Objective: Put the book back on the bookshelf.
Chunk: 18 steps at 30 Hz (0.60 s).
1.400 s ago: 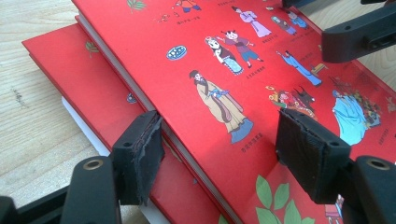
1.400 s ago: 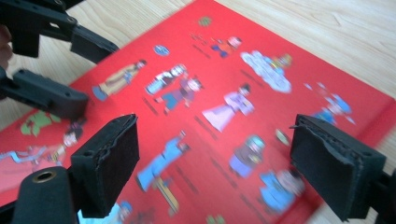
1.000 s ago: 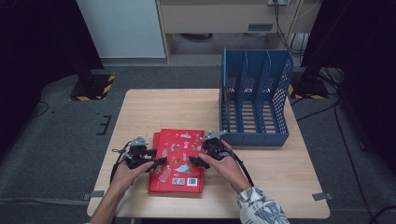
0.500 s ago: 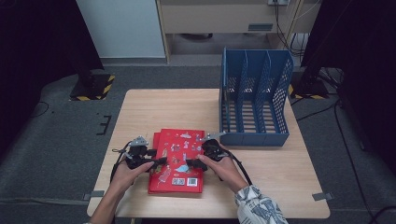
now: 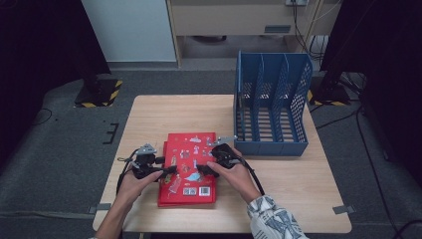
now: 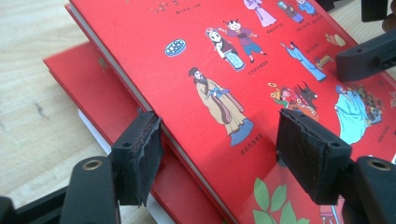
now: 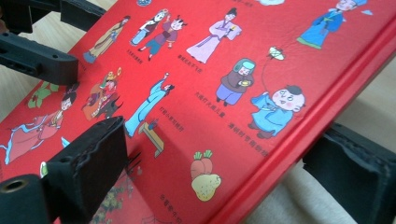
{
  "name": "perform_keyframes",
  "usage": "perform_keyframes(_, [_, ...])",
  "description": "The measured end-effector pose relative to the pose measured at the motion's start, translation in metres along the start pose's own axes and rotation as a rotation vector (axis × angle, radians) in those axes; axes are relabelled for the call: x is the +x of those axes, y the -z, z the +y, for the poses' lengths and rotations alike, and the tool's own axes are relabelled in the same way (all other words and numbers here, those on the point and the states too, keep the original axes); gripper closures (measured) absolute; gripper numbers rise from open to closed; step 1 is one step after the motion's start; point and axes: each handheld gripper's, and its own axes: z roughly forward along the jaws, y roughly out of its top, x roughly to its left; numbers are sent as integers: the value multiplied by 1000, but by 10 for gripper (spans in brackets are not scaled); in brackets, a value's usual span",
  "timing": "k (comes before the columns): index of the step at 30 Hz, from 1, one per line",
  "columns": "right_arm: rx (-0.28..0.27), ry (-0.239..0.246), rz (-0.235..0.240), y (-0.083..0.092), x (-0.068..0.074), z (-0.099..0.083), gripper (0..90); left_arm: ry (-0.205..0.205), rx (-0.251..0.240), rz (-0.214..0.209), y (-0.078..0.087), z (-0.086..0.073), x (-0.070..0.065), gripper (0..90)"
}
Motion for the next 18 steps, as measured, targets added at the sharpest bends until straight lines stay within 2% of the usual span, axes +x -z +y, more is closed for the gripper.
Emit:
perform_keyframes(3, [11, 9, -16, 4, 3, 7, 96, -4, -7, 11, 3, 5, 0, 315])
perform_keyframes(5, [0, 28, -32, 6, 4, 12, 121, -4, -18, 16, 5, 7, 1, 321])
perform_keyframes(11, [-24, 47, -40, 13, 5, 23, 182, -9, -21, 28, 11, 13, 2, 340])
perform_keyframes(18, [-45, 62, -55, 19, 5, 32, 240, -40, -30, 48, 21, 22, 3, 396])
